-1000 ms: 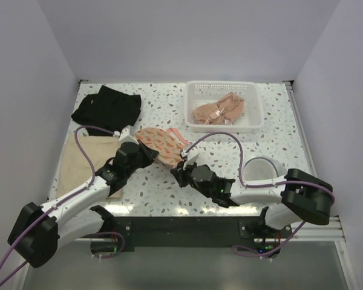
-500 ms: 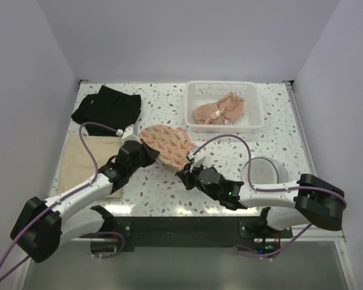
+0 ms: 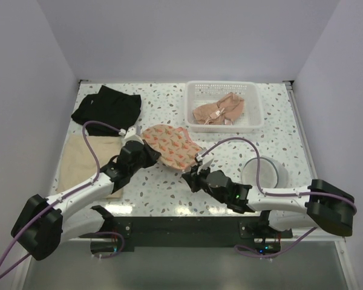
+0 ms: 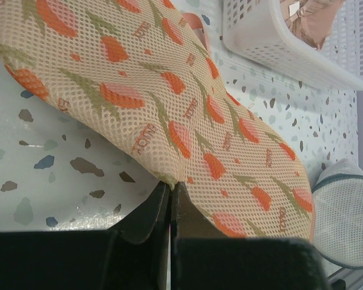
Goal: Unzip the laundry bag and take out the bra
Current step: Unzip the laundry bag at the center of the board.
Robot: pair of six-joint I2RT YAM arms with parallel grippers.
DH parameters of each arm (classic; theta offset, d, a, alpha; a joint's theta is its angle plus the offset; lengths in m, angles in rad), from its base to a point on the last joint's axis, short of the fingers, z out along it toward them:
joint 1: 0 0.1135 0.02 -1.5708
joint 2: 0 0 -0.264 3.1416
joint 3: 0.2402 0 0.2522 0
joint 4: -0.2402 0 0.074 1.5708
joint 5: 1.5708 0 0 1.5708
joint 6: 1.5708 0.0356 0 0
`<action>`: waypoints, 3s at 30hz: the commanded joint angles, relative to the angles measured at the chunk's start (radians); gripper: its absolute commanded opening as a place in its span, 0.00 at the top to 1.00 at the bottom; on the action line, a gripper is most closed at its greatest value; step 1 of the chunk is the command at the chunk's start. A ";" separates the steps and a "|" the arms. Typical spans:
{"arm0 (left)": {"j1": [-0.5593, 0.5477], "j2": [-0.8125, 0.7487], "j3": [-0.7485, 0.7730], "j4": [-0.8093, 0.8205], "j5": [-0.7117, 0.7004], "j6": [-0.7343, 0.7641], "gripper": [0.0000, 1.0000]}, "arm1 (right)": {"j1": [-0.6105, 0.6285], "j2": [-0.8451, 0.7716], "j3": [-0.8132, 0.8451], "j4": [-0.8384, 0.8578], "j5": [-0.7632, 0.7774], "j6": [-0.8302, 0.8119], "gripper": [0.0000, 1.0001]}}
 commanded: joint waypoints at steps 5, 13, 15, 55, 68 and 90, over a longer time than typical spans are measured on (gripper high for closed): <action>0.032 0.015 0.045 0.027 -0.205 0.099 1.00 | 0.009 -0.074 -0.040 -0.109 0.075 0.018 1.00; 0.033 0.018 0.054 0.019 -0.261 0.154 1.00 | 0.009 -0.152 -0.054 -0.135 0.079 0.016 1.00; 0.032 0.021 0.053 0.030 -0.277 0.177 1.00 | 0.009 -0.168 -0.058 -0.132 0.077 0.019 1.00; 0.032 0.146 0.034 0.228 -0.087 0.228 0.80 | 0.010 0.366 0.179 0.190 -0.029 0.014 0.52; 0.032 0.133 0.027 0.220 -0.082 0.220 0.80 | 0.009 0.461 0.242 0.199 0.120 -0.030 0.46; 0.030 0.126 0.004 0.220 -0.077 0.213 0.85 | 0.004 0.519 0.311 0.201 0.209 -0.038 1.00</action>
